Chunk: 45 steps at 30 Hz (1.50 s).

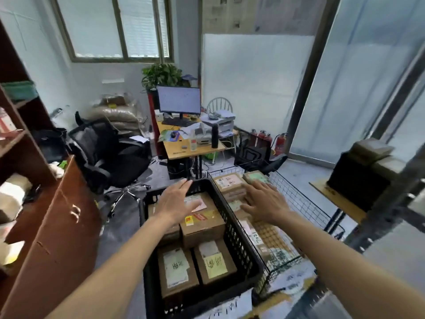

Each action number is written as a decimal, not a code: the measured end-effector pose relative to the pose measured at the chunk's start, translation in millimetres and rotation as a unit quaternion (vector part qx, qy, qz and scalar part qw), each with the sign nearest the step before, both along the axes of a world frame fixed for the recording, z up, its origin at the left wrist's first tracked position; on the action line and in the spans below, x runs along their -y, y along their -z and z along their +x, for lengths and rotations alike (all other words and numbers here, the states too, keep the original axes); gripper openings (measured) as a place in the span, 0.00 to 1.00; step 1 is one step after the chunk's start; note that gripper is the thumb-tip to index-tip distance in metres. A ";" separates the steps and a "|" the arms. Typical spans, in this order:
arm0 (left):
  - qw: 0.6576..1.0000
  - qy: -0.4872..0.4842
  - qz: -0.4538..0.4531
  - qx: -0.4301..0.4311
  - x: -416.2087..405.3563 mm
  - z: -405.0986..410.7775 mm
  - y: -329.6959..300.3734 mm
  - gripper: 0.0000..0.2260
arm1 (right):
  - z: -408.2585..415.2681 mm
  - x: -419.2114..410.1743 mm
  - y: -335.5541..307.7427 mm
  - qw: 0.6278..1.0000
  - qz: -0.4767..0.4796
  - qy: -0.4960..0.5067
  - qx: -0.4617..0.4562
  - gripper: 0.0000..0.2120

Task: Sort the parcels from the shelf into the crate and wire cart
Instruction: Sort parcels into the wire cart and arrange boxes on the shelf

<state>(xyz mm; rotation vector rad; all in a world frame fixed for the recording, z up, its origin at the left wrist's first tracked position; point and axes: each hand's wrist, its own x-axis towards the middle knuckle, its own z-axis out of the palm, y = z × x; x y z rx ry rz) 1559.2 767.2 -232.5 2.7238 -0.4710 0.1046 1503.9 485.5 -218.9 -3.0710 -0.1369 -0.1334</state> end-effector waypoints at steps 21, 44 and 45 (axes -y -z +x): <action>0.876 0.453 -0.123 0.114 284.3 -366.5 -225.7 0.34 | -541.5 124.2 -222.2 0.903 -0.087 0.396 0.141 0.36; 0.716 0.688 -0.121 0.021 498.4 -944.9 -185.9 0.34 | -1128.5 198.2 -198.9 0.727 -0.043 0.676 0.112 0.33; 0.721 0.684 -0.113 0.014 507.3 -952.0 -179.5 0.34 | -1136.5 207.4 -194.7 0.726 -0.036 0.678 0.113 0.32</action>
